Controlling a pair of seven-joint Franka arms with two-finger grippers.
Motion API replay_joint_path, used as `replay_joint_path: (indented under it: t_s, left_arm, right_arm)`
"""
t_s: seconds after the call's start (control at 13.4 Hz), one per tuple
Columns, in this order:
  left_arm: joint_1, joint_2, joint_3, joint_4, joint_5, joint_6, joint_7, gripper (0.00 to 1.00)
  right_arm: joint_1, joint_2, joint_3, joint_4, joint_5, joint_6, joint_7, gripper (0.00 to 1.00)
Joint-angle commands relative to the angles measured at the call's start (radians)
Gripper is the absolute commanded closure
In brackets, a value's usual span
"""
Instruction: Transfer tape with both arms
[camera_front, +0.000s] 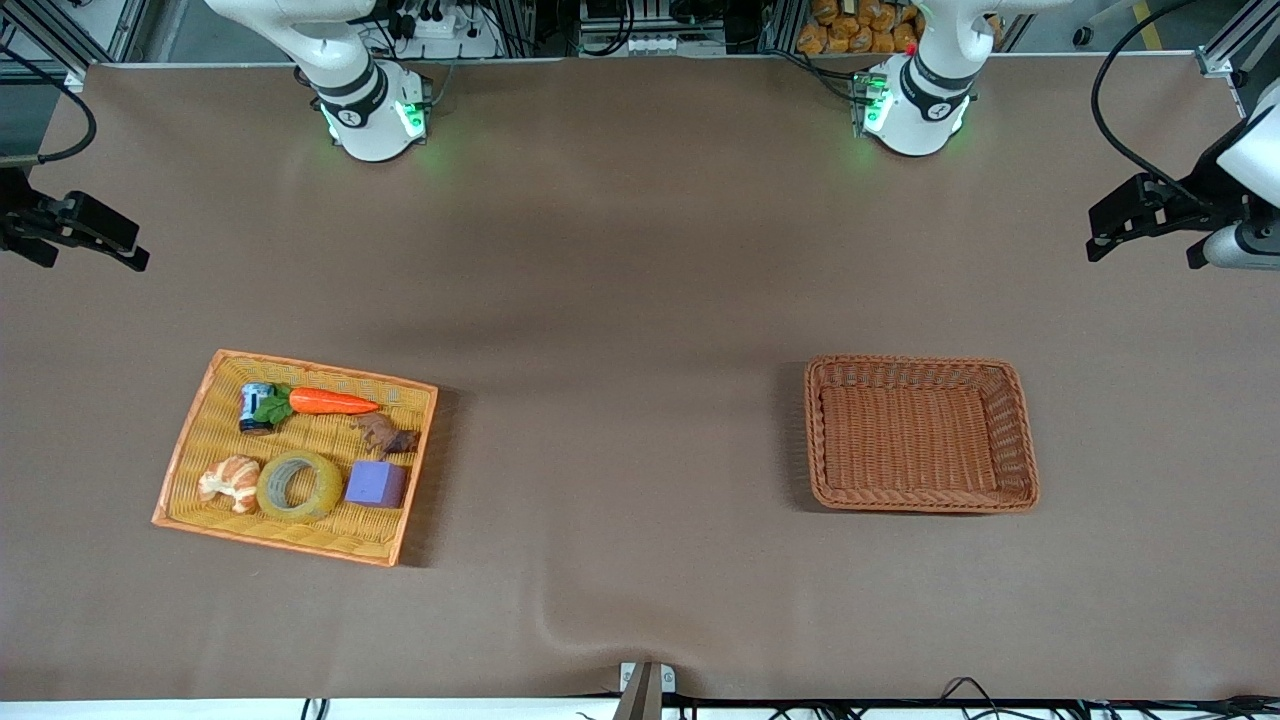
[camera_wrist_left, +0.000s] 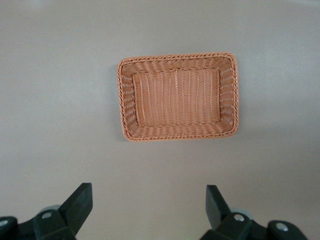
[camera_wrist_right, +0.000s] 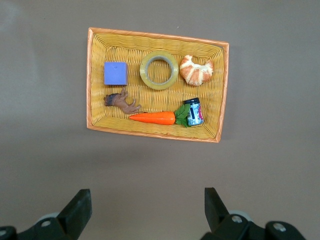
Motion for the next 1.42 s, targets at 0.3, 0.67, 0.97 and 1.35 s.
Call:
replay_joint_path:
  t_s: [0.3, 0.67, 0.97, 1.35]
  left_arm:
    - [0.003, -0.008, -0.004, 0.004, -0.021, -0.009, -0.018, 0.00]
    - [-0.001, -0.004, -0.003, 0.003, -0.021, -0.009, -0.018, 0.00]
    - [-0.005, -0.001, -0.004, 0.003, -0.021, -0.009, -0.016, 0.00]
    - [-0.008, -0.002, -0.061, 0.001, -0.021, -0.022, -0.019, 0.00]
  right_arm:
    - [0.007, 0.014, -0.002, 0.019, -0.003, -0.013, 0.016, 0.00]
    - [-0.007, 0.058, -0.003, 0.011, -0.003, 0.000, 0.016, 0.00]
    - [-0.031, 0.147, -0.009, 0.005, -0.003, 0.103, 0.016, 0.00]
    - [-0.033, 0.304, -0.008, -0.007, 0.000, 0.235, -0.004, 0.00]
